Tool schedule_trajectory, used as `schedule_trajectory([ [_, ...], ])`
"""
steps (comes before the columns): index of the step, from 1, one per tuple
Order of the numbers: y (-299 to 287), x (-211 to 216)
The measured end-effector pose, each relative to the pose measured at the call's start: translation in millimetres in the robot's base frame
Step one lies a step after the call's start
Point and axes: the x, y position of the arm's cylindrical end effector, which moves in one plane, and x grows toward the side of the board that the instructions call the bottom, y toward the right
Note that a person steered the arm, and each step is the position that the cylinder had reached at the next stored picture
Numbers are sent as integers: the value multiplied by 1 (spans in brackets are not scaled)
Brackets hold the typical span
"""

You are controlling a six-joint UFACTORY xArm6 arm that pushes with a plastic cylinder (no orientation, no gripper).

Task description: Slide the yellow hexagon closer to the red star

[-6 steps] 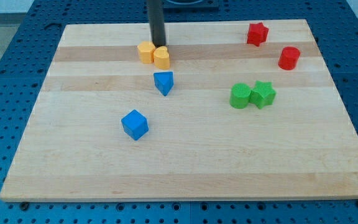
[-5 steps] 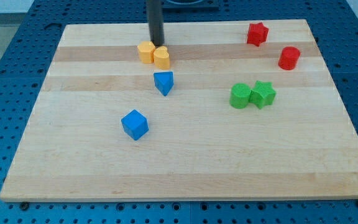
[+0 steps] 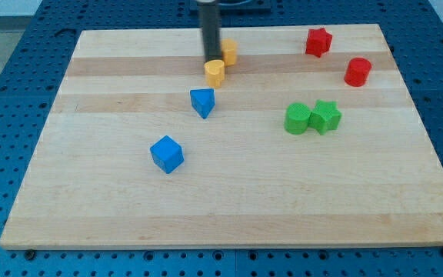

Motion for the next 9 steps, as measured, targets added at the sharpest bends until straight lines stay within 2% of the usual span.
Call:
schedule_trajectory([
  [1, 40, -5],
  [2, 29, 8],
  [3, -7, 5],
  [4, -19, -29],
  [5, -4, -52],
  [7, 89, -52],
  [8, 93, -52],
  [9, 53, -52],
])
